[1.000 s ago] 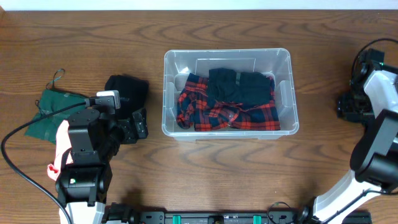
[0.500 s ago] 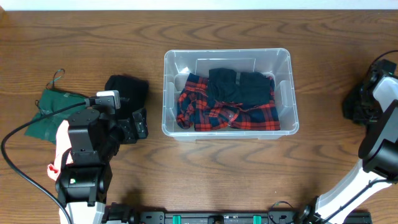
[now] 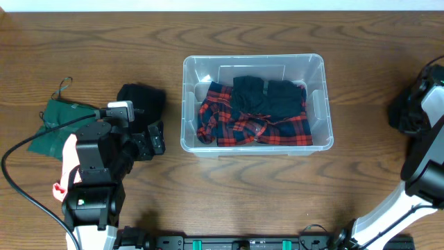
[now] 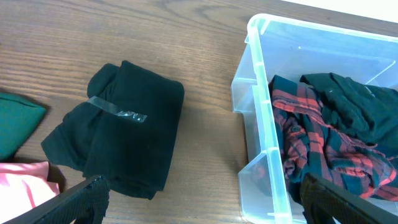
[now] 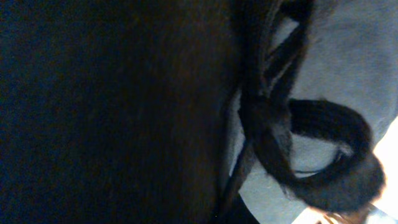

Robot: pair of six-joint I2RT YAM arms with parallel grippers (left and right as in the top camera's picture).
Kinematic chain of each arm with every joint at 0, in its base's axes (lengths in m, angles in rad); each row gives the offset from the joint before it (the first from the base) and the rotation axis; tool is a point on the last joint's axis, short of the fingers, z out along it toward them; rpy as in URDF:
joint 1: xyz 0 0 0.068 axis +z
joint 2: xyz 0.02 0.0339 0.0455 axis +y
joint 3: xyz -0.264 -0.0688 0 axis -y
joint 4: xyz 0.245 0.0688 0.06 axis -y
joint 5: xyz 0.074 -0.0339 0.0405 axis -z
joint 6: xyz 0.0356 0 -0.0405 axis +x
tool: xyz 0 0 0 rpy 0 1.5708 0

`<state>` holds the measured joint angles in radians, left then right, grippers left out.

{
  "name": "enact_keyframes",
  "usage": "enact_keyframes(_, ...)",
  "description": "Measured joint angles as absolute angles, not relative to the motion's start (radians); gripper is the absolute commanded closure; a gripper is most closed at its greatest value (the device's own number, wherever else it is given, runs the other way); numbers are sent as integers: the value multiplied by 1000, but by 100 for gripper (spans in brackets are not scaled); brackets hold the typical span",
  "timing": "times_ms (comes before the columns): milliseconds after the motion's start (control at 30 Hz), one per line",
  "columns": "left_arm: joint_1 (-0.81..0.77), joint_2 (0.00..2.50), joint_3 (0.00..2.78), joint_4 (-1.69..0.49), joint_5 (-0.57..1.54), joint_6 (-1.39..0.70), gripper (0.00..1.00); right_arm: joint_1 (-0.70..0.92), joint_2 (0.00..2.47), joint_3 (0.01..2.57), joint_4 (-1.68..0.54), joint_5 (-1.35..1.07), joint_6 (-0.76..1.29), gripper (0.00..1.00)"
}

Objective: Pack container
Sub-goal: 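Grasp the remaining black garment on the right with the right gripper, then place the black garment into the bin and withdraw the right gripper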

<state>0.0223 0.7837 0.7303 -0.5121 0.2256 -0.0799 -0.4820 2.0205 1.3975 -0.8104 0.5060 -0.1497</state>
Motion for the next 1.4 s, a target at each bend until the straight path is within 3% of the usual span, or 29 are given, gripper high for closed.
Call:
enact_keyframes(300, 22, 784, 730, -512, 225, -80, 2, -226, 1656, 1506, -900, 329, -139, 99)
enact_keyframes(567, 22, 784, 730, -513, 226, -80, 2, 181, 1384, 1540, -971, 311, -119, 99)
enact_keyframes(867, 22, 784, 730, -513, 226, -80, 2, 537, 1472, 1540, -1019, 296, -3, 99)
enact_keyframes(1233, 22, 784, 730, -513, 226, -80, 2, 635, 1739, 1540, -1107, 340, 110, 98)
enact_keyframes(1367, 22, 784, 730, -513, 226, -80, 2, 638, 1776, 1540, -1105, 359, 123, 89)
enact_keyframes(1400, 22, 784, 730, -512, 226, -80, 2, 639, 1778, 1540, -1100, 366, 123, 82)
